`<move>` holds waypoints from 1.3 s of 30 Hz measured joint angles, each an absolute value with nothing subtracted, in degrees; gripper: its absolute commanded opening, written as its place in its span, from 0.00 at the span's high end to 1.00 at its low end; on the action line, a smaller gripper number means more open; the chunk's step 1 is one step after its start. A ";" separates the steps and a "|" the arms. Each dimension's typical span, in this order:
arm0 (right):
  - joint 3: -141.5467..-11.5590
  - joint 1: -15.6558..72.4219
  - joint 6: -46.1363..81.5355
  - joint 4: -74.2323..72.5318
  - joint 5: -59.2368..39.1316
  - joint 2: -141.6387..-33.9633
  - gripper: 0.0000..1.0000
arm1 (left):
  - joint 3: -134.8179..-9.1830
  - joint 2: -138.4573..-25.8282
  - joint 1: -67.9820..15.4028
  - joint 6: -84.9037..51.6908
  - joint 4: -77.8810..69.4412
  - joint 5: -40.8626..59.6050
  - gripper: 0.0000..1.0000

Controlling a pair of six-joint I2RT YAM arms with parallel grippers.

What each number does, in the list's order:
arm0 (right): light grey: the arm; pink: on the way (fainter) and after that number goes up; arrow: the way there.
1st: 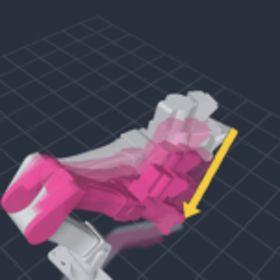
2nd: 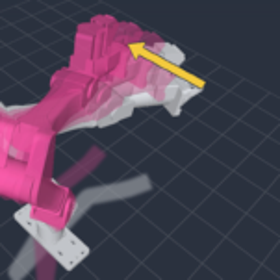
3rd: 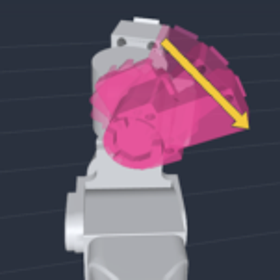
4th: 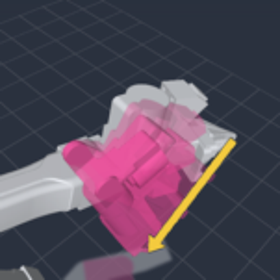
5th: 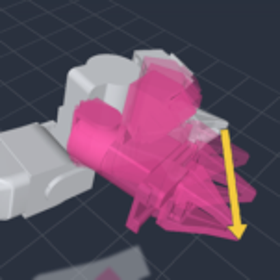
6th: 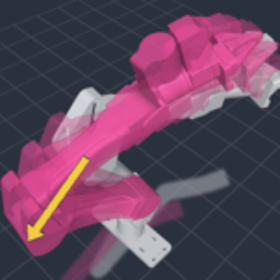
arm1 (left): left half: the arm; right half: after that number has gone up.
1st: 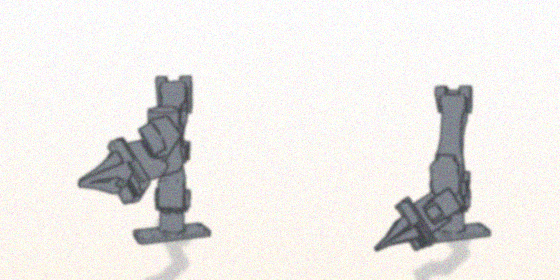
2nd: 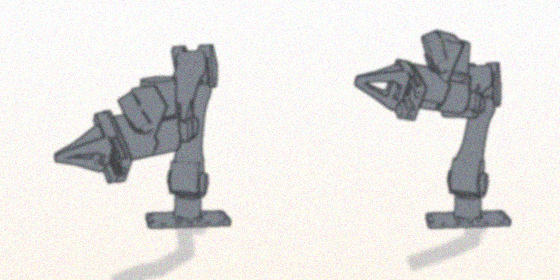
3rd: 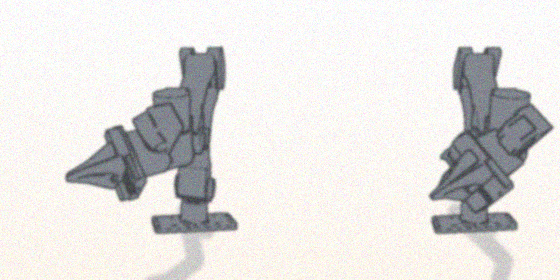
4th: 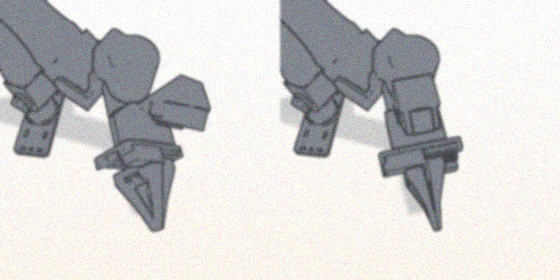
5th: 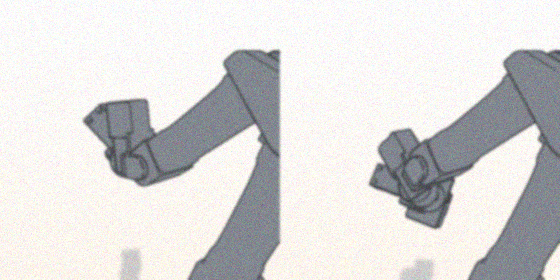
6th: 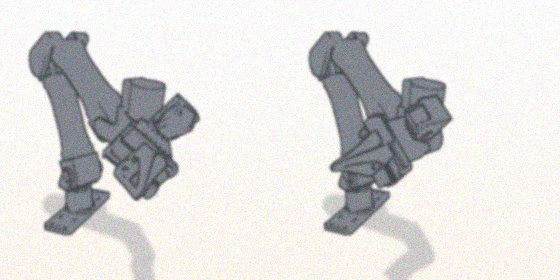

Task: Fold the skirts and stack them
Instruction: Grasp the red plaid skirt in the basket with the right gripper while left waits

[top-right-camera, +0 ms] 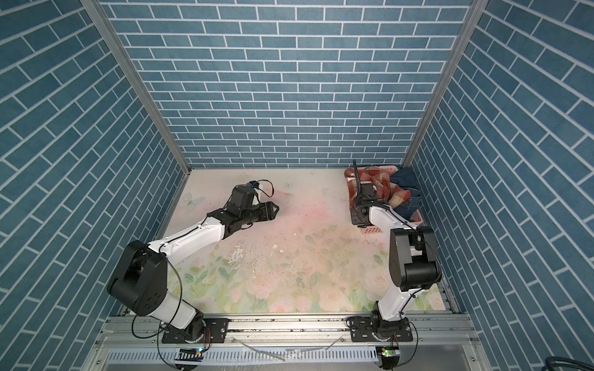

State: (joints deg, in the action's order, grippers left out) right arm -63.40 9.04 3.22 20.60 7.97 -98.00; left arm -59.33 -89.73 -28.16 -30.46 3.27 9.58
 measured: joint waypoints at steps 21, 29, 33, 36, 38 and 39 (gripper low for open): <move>-69.12 9.93 6.24 23.14 4.86 -82.61 0.44 | -72.86 -79.37 -29.28 -16.82 25.32 0.40 0.19; -81.97 9.74 5.58 29.17 11.57 -89.89 0.38 | -70.72 -79.88 -29.30 -13.19 27.03 2.09 0.16; -83.94 9.32 5.54 31.27 12.73 -96.23 0.33 | -70.28 -80.03 -29.28 -12.51 27.22 3.70 0.16; -83.94 9.02 5.76 33.36 14.87 -99.85 0.30 | -69.38 -79.64 -29.28 -12.14 26.89 4.34 0.16; -83.94 8.71 6.09 34.13 16.71 -101.14 0.30 | -68.62 -79.05 -29.28 -11.97 26.79 4.38 0.16; -83.94 8.54 6.26 34.30 17.72 -101.54 0.30 | -68.29 -78.65 -29.28 -11.90 26.79 4.38 0.16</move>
